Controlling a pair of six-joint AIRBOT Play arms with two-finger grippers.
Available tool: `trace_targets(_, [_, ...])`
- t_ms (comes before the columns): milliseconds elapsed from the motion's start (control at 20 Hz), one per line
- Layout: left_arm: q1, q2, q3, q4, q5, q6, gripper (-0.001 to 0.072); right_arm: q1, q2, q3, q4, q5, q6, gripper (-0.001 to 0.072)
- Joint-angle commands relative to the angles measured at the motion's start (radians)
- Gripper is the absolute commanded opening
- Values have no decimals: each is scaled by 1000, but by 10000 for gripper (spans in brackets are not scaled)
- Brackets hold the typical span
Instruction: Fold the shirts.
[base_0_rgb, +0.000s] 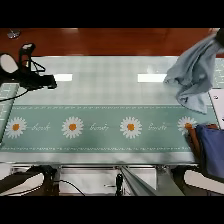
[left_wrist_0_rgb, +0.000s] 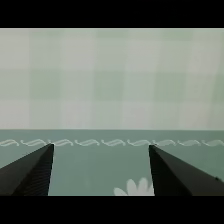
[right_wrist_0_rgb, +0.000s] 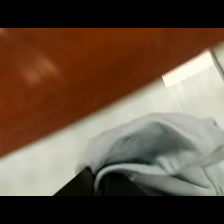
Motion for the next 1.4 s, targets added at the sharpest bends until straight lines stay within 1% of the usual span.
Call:
trace_targets(0, [0,232,-101,-192,-13,25,702,56,172,158,40,31,-69,25])
trace_targets(100, [-37,387,-200,-252,55,26,702,107,252,199,38,32,-87,25])
trace_targets(250, [-91,537,-313,-250,67,26,702,191,321,269,38,34,-119,25])
trace_targets(350, [-105,579,-360,-251,63,22,702,248,342,325,38,50,-127,25])
trace_targets(500, [-109,573,-388,-256,66,22,702,346,365,352,38,80,-140,25])
trace_targets(550, [-109,565,-388,-256,74,22,702,380,367,352,39,130,-142,25])
trace_targets(750, [-110,541,-388,-259,133,21,702,550,328,320,20,424,-158,25])
trace_targets(800, [-110,536,-388,-259,146,22,701,598,317,262,14,462,-154,25])
trace_targets(850, [-110,529,-388,-259,160,22,701,643,311,179,11,467,-148,25])
trace_targets(900, [-109,523,-388,-258,171,22,702,688,306,66,10,446,-143,25])
trace_targets(1000, [-109,509,-388,-253,202,23,702,755,280,-173,11,354,-106,25])
trace_targets(1100, [-109,500,-388,-224,235,23,701,821,196,-378,56,251,-55,25])
trace_targets(1200, [-109,492,-388,-212,236,23,702,901,71,-447,178,188,-87,26])
trace_targets(1250, [-109,489,-388,-212,234,23,702,944,2,-445,238,160,-120,26])
trace_targets(1350, [-109,478,-388,-212,222,22,702,993,-94,-445,351,76,-152,26])
